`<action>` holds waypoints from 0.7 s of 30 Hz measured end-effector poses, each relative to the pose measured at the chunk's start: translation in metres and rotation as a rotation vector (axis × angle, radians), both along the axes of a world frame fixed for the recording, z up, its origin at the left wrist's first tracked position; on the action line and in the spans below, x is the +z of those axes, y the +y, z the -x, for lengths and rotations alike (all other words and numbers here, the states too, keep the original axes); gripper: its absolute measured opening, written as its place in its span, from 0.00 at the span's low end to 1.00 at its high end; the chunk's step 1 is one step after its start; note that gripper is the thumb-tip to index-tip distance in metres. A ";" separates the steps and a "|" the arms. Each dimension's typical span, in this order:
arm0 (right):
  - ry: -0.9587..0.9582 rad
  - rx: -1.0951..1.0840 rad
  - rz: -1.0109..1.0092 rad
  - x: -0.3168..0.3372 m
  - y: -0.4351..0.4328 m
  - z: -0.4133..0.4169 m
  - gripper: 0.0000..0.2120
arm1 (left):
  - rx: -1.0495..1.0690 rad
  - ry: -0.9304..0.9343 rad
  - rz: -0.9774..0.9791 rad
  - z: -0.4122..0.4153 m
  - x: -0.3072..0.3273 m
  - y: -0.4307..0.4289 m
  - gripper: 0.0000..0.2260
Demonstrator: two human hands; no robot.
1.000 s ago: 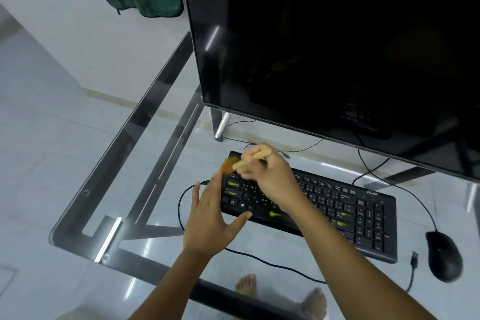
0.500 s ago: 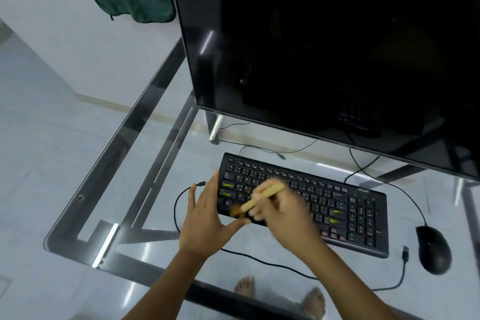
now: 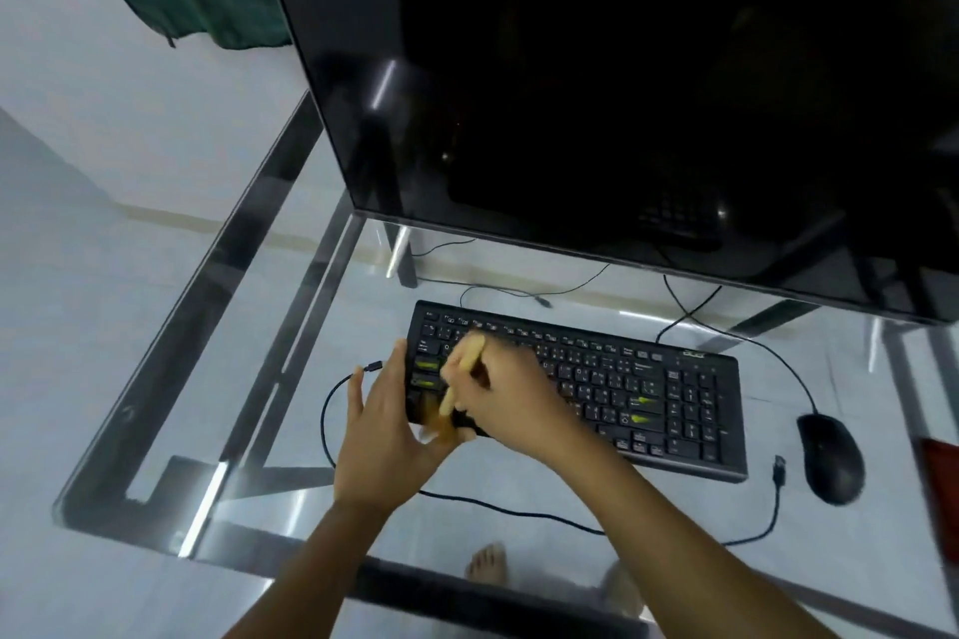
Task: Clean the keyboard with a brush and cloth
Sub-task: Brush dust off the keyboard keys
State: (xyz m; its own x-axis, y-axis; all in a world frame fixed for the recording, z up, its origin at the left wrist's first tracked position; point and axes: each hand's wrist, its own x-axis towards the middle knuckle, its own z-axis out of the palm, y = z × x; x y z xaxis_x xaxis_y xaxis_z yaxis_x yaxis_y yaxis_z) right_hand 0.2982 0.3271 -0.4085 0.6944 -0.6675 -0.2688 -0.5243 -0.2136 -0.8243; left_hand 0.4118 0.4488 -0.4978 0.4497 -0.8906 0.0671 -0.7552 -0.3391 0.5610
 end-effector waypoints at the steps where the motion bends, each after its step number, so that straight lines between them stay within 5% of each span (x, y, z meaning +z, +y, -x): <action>1: 0.036 0.036 -0.023 0.001 -0.001 0.002 0.06 | -0.003 0.003 0.001 0.000 0.001 0.000 0.51; 5: -0.053 -0.209 0.113 -0.003 -0.018 0.013 0.07 | 0.002 -0.005 0.008 0.001 0.002 0.000 0.51; 8: 0.056 -0.106 -0.012 -0.002 -0.021 0.017 0.07 | 0.002 0.003 -0.003 0.001 0.003 0.000 0.50; 12: -0.080 -0.345 0.246 0.002 -0.039 0.030 0.04 | -0.002 0.010 -0.016 0.000 0.001 -0.001 0.51; 15: -0.081 -0.183 0.012 0.006 -0.036 0.031 0.06 | -0.004 -0.003 -0.027 0.000 0.000 -0.001 0.51; 19: -0.178 -0.340 0.324 0.003 -0.036 0.025 0.07 | 0.001 -0.002 -0.018 0.001 0.001 -0.001 0.50; 21: -0.202 -0.311 0.172 0.002 -0.035 0.012 0.05 | 0.004 -0.005 -0.014 0.000 0.000 -0.001 0.50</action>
State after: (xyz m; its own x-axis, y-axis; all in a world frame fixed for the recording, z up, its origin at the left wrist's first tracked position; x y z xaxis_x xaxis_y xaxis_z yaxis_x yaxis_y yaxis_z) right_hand 0.2862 0.2925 -0.4063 0.4800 -0.8772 -0.0134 -0.4166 -0.2145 -0.8834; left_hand 0.4116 0.4482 -0.4979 0.4527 -0.8899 0.0569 -0.7566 -0.3495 0.5526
